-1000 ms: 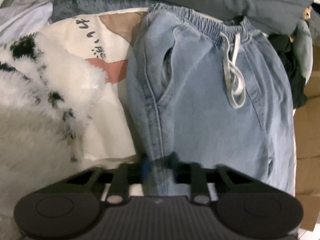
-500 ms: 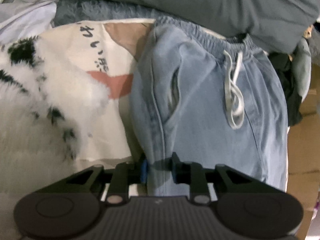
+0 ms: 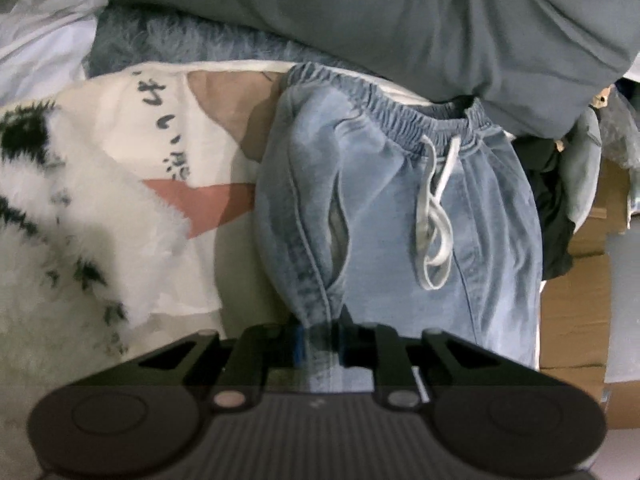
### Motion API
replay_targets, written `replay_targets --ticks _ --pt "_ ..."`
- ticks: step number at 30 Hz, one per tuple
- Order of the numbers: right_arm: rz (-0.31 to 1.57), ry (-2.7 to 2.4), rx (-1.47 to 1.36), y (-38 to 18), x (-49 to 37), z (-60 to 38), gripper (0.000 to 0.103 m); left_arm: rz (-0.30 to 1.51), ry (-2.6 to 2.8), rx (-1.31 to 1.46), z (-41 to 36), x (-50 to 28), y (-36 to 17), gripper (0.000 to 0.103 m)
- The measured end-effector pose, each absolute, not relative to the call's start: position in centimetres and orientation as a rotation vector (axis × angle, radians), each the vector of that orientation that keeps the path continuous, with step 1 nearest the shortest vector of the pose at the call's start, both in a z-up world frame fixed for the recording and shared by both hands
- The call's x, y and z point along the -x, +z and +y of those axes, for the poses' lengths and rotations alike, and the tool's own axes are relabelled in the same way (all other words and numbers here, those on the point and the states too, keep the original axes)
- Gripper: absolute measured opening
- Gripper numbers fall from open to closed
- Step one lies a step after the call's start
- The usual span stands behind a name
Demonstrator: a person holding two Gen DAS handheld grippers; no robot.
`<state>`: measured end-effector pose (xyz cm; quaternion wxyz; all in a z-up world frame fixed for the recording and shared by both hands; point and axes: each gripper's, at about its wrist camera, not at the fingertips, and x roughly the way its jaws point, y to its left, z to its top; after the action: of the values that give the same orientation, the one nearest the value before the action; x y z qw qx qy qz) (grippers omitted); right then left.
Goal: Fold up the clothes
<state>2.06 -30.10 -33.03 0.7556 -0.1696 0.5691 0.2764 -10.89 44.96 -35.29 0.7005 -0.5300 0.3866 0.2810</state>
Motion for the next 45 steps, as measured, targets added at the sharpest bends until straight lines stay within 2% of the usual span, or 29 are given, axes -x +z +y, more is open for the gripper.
replay_targets --ticks 5,15,24,35,45 --pt "1.206 0.587 0.357 -31.7 -2.6 -30.0 0.003 0.900 0.638 1.129 45.1 9.4 -34.4 0.016" --pt "1.119 0.556 0.285 -28.4 -5.2 -30.2 0.002 0.936 0.621 1.040 43.8 7.8 -28.2 0.015" --pt "1.054 0.537 0.245 -25.1 -7.1 -30.8 0.001 0.889 0.539 0.998 43.1 4.0 -23.2 0.011" --pt "0.934 0.554 0.227 -20.1 -10.3 -30.6 0.001 0.847 0.511 0.970 42.3 1.2 -19.9 0.009" --pt "0.905 0.552 0.203 -19.0 -13.9 -30.4 0.001 0.822 0.480 0.982 42.0 -2.2 -17.8 0.008"
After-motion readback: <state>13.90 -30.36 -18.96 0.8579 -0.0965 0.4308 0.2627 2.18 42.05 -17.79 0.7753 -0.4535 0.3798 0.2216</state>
